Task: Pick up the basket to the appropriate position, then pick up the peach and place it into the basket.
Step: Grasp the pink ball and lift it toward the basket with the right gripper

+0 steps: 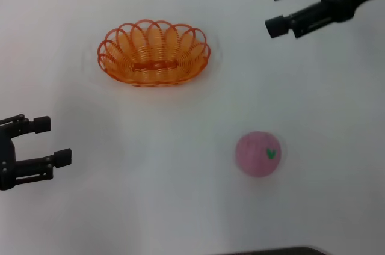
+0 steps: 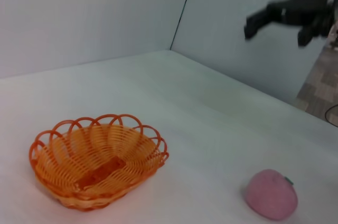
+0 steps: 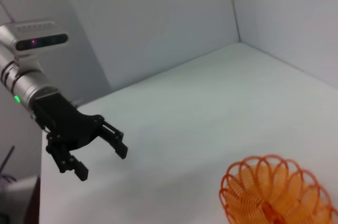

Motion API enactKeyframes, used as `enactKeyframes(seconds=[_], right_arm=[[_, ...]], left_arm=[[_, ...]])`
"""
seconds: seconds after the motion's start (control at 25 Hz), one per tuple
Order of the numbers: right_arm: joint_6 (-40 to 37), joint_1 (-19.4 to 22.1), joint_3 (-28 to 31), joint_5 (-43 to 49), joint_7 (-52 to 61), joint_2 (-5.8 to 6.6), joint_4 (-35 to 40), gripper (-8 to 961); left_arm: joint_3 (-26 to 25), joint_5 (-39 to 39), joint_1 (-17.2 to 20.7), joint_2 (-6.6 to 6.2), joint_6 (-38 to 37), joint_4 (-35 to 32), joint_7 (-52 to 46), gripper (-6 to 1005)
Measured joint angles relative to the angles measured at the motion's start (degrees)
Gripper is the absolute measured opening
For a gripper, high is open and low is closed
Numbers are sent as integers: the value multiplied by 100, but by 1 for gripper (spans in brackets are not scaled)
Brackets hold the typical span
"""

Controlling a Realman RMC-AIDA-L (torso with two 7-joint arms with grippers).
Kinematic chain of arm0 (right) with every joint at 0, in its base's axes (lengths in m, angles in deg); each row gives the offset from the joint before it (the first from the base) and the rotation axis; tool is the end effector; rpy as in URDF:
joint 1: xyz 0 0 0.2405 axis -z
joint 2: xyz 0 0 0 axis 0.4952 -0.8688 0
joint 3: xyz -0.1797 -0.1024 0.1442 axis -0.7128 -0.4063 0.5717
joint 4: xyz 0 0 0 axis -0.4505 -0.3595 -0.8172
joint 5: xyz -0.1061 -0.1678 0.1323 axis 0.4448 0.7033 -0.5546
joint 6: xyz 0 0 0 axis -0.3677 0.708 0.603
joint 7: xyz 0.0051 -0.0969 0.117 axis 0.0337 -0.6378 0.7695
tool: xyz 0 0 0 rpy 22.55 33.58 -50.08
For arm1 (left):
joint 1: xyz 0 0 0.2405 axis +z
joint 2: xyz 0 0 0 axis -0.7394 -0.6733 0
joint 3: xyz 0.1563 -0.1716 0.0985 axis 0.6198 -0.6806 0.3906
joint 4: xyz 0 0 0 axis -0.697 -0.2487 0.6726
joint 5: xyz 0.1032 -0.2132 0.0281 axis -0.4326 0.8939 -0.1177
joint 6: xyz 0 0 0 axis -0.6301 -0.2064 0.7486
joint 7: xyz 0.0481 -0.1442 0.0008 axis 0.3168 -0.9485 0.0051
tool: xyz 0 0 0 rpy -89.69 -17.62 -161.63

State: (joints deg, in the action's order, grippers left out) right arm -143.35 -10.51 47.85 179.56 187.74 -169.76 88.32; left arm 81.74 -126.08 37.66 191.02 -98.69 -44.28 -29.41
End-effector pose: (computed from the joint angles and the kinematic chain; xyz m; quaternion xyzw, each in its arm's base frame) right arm 0.1799 0.3739 0.1046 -0.9714 0.1936 0.1295 0.0459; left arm -0.3151 0.2454 0.0619 -0.9320 -0.2733 -0.1960 0.1352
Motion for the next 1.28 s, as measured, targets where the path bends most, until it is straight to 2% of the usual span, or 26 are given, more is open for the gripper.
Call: enactKeyframes(seconds=[0.04, 0.24, 0.4, 0.76, 0.96, 1.28], right_arm=[[-57, -118, -135, 63, 194, -25, 250, 936], [-134, -474, -1226, 603, 852, -152, 1220, 936], [-138, -614, -2089, 1083, 1194, -270, 1517, 936], [-96, -647, -3395, 1482, 1618, -480, 1389, 936], [106, -582, -3940, 1532, 1693, -514, 1064, 935], [679, -560, -4310, 1597, 1614, -504, 236, 929]], left_arm=[[1, -7, 0, 0, 22, 4, -3, 841], [-1, -23, -6, 0, 73, 18, -34, 840], [0, -26, -46, 0, 84, 77, -112, 840], [1, -29, -179, -26, 164, 270, -181, 838], [0, -30, -202, -27, 164, 291, -238, 838], [2, -29, -213, -27, 178, 330, -249, 836]])
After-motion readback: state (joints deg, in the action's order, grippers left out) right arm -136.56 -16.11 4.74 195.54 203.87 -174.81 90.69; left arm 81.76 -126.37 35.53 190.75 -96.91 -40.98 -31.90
